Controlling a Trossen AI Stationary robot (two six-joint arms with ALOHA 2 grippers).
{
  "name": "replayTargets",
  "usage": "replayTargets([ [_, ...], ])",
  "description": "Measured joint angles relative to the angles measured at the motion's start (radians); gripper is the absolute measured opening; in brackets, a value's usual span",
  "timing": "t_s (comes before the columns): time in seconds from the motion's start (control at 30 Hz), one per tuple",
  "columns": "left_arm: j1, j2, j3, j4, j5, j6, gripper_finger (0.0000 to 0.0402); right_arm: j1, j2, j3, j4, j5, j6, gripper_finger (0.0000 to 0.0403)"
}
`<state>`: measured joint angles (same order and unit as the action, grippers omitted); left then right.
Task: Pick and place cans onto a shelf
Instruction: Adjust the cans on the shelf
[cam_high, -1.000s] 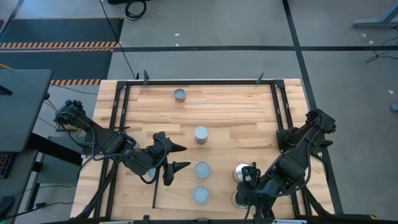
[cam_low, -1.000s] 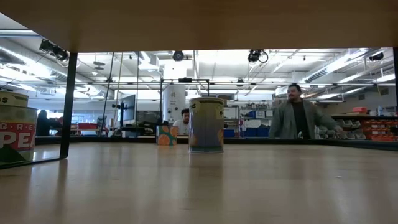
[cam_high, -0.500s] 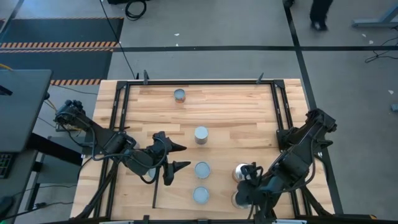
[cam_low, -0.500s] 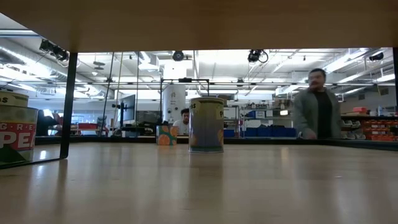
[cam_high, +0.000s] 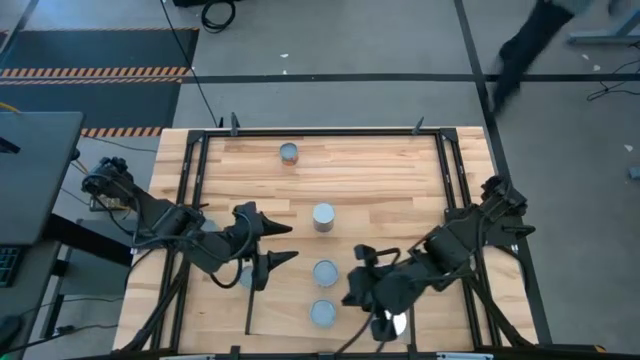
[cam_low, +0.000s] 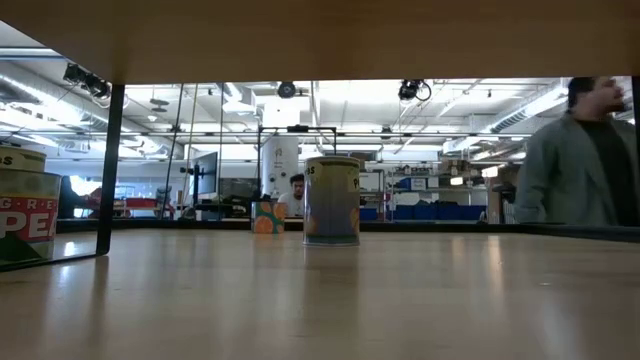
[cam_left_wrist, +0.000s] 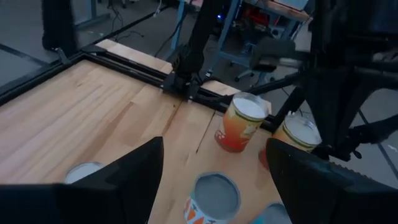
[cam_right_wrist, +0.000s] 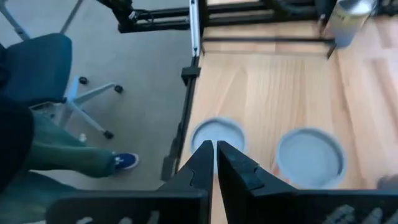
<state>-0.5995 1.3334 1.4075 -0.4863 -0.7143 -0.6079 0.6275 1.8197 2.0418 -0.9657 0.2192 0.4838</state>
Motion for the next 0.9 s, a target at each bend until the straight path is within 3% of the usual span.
replayTargets([
  [0.13, 0.0, -0.007, 0.0, -0.039, 0.001, 0.001, 0.0286, -0.024, 0.039, 0.047, 0.018, 0.022, -0.046, 0.0037],
  [0.37, 0.006, -0.007, 0.0, -0.082, 0.001, -0.002, 0.0286, -0.056, 0.059, 0.065, 0.201, 0.023, -0.108, 0.007],
  [0.57, 0.014, -0.007, 0.0, -0.089, 0.001, -0.006, 0.0286, -0.068, 0.131, 0.062, 0.157, 0.116, -0.127, 0.0168],
  [0.73, 0.014, -0.007, 0.0, -0.095, 0.001, -0.009, 0.0286, -0.078, 0.18, 0.062, 0.046, 0.083, 0.044, 0.0261],
  [0.9, 0.014, -0.007, 0.0, -0.091, 0.0, -0.024, 0.0286, -0.087, 0.221, 0.062, -0.028, 0.051, 0.069, 0.0332],
])
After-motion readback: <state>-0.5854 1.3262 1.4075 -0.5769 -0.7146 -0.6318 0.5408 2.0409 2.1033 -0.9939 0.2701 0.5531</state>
